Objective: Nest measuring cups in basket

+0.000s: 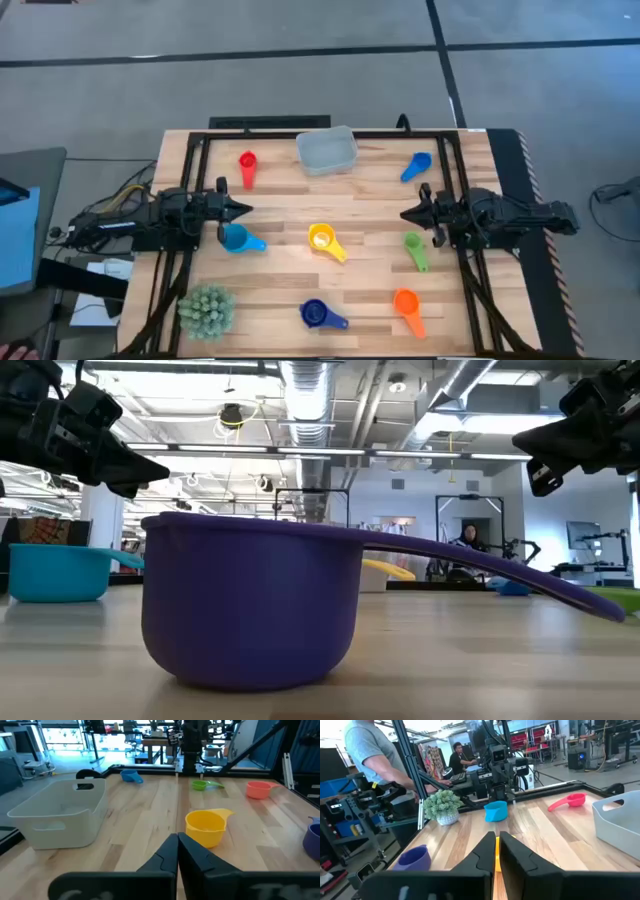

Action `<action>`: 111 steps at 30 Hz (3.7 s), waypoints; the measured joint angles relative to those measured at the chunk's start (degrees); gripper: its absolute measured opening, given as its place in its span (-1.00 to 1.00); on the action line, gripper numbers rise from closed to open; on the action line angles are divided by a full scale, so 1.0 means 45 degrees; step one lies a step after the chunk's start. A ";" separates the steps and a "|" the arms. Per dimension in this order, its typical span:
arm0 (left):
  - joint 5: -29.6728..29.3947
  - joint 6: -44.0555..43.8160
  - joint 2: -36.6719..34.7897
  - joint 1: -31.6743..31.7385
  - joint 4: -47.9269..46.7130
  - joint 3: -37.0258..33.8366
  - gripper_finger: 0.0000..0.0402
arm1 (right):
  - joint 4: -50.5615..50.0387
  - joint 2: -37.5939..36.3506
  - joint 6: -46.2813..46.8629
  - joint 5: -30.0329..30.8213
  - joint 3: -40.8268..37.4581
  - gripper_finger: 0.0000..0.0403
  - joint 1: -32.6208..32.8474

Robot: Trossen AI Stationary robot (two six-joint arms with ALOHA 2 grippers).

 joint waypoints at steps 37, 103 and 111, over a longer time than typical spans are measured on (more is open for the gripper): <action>0.0000 0.0000 0.0000 0.0000 0.0005 0.0005 -1.00 | 0.0003 0.0000 0.0000 -0.0004 0.0000 -0.75 0.0000; 0.0005 -0.0039 -0.0005 0.0000 0.0010 0.0005 -1.00 | 0.0003 0.0000 0.0004 -0.0002 0.0000 -0.75 0.0000; 0.0000 -0.0113 -0.0005 -0.0005 0.0010 0.0005 -1.00 | 0.0003 0.0000 0.0000 -0.0002 0.0000 -0.75 0.0002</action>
